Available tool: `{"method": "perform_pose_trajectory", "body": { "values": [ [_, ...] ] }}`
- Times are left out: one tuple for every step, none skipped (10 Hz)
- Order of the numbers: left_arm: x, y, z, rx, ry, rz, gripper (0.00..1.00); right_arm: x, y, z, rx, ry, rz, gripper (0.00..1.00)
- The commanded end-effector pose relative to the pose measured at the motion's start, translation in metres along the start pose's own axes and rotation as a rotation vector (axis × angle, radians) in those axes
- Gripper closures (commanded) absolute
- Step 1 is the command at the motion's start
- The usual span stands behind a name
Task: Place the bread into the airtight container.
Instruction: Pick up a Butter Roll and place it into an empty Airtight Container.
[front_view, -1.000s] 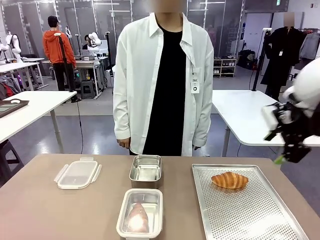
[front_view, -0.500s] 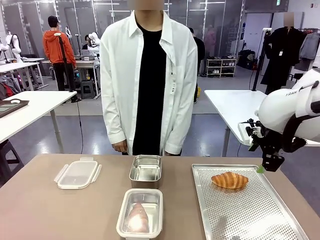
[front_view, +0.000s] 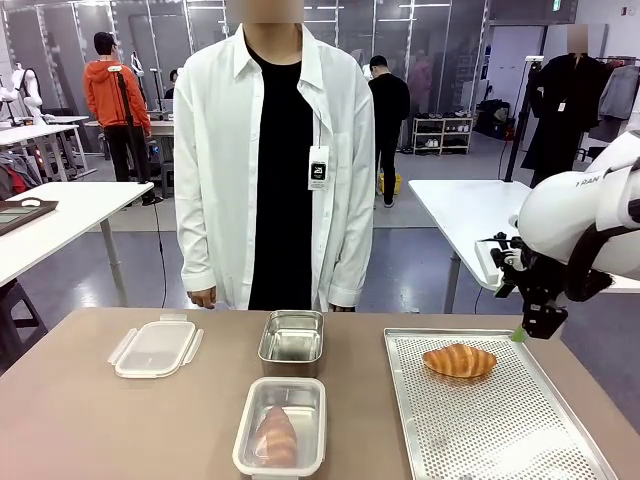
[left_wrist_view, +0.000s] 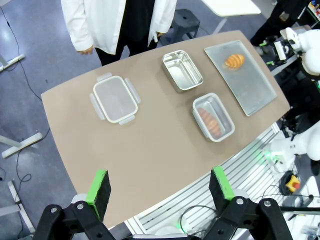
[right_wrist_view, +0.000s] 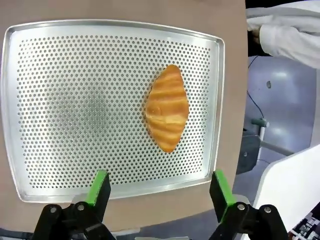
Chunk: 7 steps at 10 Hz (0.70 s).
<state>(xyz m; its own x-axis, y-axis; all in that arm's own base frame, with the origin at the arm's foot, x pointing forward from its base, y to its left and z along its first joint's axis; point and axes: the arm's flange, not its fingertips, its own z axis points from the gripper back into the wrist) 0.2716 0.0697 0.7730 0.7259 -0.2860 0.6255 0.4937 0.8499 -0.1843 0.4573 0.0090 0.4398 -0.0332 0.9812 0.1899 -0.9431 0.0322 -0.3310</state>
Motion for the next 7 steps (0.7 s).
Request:
{"method": "perform_pose_trajectory", "body": {
  "values": [
    [0.000,0.000,0.001,-0.016,-0.001,-0.019,0.00,0.016,-0.025,-0.021,0.052,0.024,-0.023,0.00],
    [0.000,0.000,0.001,-0.016,-0.001,-0.019,0.00,0.023,-0.035,-0.031,0.079,0.039,-0.027,0.00],
    [0.000,0.000,0.001,-0.016,-0.001,-0.019,0.00,0.028,-0.043,-0.041,0.099,0.090,-0.034,0.00],
    [0.000,0.000,0.001,-0.016,-0.001,-0.019,0.00,0.033,-0.051,-0.051,0.121,0.110,-0.039,0.00],
    [0.000,0.000,0.001,-0.016,-0.001,-0.019,0.00,0.038,-0.059,-0.061,0.138,0.133,-0.034,0.00],
    [0.000,0.000,0.001,-0.016,-0.001,-0.019,0.00,0.044,-0.067,-0.076,0.161,0.174,-0.040,0.00],
    [0.000,0.000,0.001,-0.016,-0.001,-0.019,0.00,0.045,-0.076,-0.090,0.154,0.211,-0.068,0.00]
  ]
}}
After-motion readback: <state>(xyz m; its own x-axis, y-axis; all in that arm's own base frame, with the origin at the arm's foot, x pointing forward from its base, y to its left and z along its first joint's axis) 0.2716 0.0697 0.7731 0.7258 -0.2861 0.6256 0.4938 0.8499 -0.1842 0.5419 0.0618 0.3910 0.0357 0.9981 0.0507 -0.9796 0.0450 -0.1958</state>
